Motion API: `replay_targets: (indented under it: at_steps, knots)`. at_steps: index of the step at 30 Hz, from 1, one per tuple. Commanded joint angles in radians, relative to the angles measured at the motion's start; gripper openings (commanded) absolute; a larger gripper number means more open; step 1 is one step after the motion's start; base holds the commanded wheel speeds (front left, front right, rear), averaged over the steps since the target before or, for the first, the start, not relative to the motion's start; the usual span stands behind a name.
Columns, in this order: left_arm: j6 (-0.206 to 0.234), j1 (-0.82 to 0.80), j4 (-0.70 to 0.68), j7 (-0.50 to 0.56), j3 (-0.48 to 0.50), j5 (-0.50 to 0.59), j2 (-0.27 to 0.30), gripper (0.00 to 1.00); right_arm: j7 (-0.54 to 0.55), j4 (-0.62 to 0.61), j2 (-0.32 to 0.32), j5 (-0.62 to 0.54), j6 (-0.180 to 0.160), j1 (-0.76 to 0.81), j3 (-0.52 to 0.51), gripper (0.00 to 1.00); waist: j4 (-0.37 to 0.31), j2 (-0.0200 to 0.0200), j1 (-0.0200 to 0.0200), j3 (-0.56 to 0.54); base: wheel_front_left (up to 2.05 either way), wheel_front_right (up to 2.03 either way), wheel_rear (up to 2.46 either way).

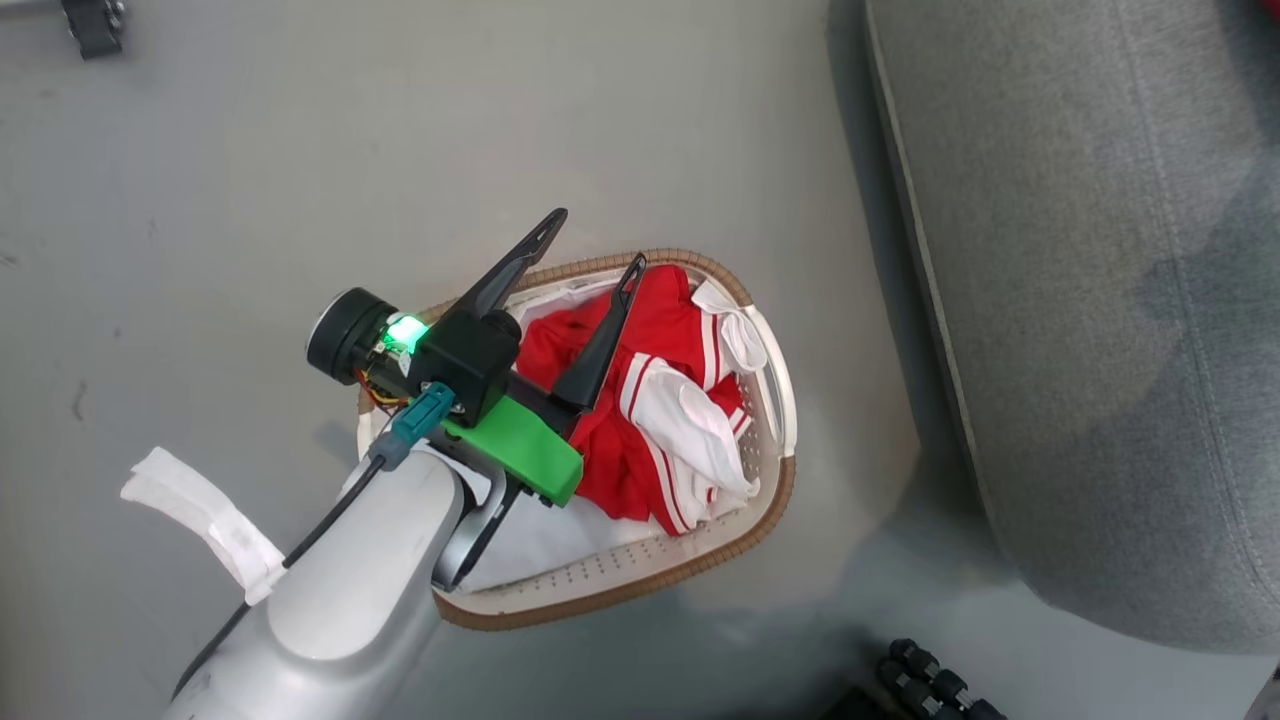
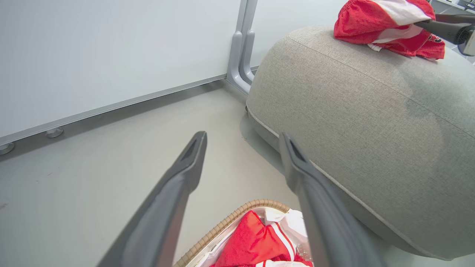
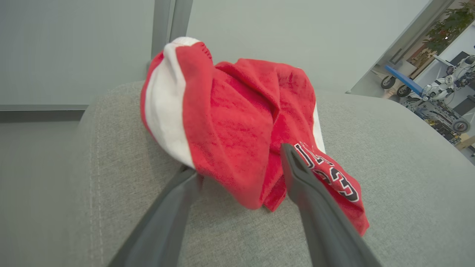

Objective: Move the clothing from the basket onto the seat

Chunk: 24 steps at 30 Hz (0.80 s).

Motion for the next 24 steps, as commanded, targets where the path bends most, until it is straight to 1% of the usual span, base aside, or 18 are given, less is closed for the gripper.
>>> replay_targets:
  at_steps: [1, 6, 9, 12, 18, 24]
  knots:
    - [-0.004, 0.016, 0.000, -0.006, 0.012, -0.008, -0.008, 1.00, 0.000, -0.003, 0.004, 0.014, -0.001, 0.035, 0.015, 1.00, 0.011, 0.0084, 0.0000, -0.068, 0.00, 0.00, 0.00]
    - [-0.013, 0.063, -0.009, -0.005, 0.069, -0.010, -0.036, 1.00, 0.000, -0.006, -0.010, 0.026, -0.001, 0.096, 0.070, 1.00, 0.042, 0.0084, 0.0000, -0.151, 0.00, 0.00, 0.00]
    - [-0.019, 0.102, -0.012, -0.005, 0.117, -0.008, -0.058, 1.00, 0.000, -0.010, -0.032, 0.041, -0.001, 0.104, 0.102, 1.00, 0.068, 0.0084, 0.0000, -0.209, 0.00, 0.00, 0.00]
    - [-0.024, 0.147, -0.015, -0.005, 0.175, -0.008, -0.080, 1.00, 0.000, -0.023, -0.030, 0.055, -0.001, 0.103, 0.129, 1.00, 0.098, 0.0084, 0.0000, -0.268, 0.00, 0.00, 0.00]
    - [-0.017, 0.255, -0.017, -0.005, 0.320, 0.019, -0.125, 1.00, 0.000, -0.050, 0.007, 0.094, -0.001, 0.126, 0.207, 1.00, 0.153, 0.0084, 0.0000, -0.375, 0.00, 0.00, 0.00]
    - [-0.009, 0.356, -0.012, -0.005, 0.454, 0.056, -0.157, 1.00, 0.000, -0.082, 0.074, 0.130, -0.001, 0.177, 0.277, 1.00, 0.196, 0.0084, 0.0000, -0.443, 0.00, 0.00, 0.00]
